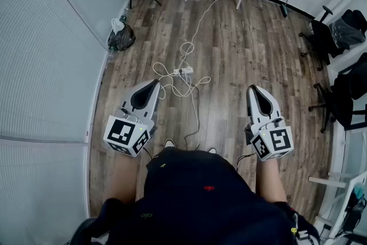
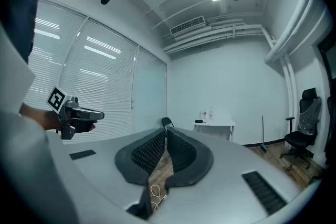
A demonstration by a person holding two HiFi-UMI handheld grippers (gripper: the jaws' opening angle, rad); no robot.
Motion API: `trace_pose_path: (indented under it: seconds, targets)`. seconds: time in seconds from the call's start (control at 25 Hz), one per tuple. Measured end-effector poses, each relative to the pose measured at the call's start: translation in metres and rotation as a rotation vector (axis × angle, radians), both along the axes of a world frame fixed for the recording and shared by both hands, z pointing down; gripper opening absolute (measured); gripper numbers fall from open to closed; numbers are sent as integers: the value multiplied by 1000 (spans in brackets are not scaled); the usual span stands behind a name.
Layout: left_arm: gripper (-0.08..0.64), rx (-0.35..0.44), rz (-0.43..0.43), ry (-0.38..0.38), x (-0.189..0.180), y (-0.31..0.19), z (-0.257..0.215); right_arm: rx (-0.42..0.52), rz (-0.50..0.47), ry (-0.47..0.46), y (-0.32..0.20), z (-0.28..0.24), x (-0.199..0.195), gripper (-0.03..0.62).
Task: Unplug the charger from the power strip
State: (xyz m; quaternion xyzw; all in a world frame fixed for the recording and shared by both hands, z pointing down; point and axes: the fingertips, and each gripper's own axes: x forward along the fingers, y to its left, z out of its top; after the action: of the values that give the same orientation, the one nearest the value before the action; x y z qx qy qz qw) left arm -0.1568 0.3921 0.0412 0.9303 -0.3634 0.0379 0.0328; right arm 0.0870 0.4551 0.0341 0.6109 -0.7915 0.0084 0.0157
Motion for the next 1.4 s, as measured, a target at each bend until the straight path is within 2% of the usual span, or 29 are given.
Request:
trace_pose_path:
  seconds: [0.32,0.56,0.84,1.08,1.4]
  targets:
    - [23,0,9,-6,-1,7,-1,-1,3,5,6,-1,-2,30]
    - [23,-4,23,-9,1,11,3,21,10,-48,13,-3,-1,31]
    - [23,-17,18,-9,2,19,5,-13,-7,-55,16,5,-5,31]
    - [23,-60,14,-11,-23,11,32,-74,-41,-64,-1,31,-37,31]
    - [23,-77,48,-13,-79,-23,55,-98,-32,-4,-31,47,-99,31]
